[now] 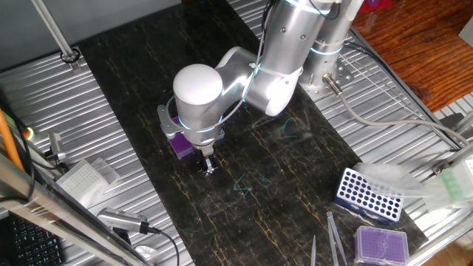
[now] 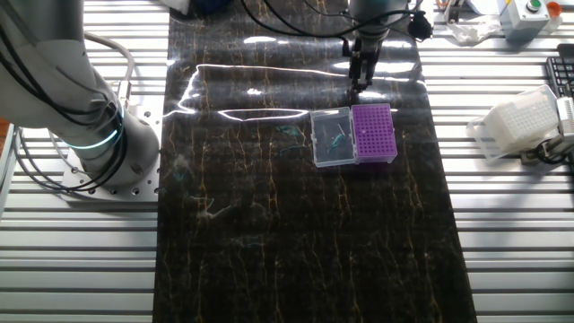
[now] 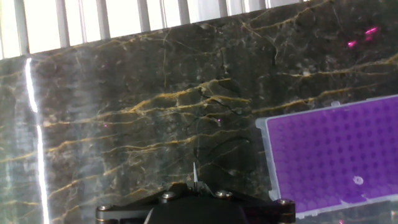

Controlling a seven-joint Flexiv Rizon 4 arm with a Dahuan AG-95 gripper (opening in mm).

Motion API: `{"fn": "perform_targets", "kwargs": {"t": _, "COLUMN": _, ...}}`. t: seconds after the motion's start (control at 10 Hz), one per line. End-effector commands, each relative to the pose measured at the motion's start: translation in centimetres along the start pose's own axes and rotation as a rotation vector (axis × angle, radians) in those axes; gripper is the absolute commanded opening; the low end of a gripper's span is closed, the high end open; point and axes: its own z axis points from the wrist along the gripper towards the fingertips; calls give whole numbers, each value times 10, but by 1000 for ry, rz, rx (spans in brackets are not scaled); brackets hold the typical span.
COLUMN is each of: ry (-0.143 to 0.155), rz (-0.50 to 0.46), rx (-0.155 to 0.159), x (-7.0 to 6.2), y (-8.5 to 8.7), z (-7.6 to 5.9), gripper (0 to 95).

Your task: Insert a small pipette tip into the holder for small pipette tips

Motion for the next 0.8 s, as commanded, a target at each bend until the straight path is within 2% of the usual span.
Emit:
{"fn": "perform_targets", "kwargs": {"t": 0.1, "ry": -2, "rz": -1, "rx": 0, "x": 0, "y": 0, "z": 1, "gripper": 190}}
{"fn": "perform_targets", "kwargs": {"t": 0.5, "ry": -11, "rz": -8, "rx": 0, "x": 2, "y": -1, "z": 7, "gripper": 190}}
{"fn": "perform_targets", "kwargs": {"t": 0.8, "ry": -12, "rz": -19, "rx": 0, "x": 6, "y": -5, "z": 5, "gripper": 190}}
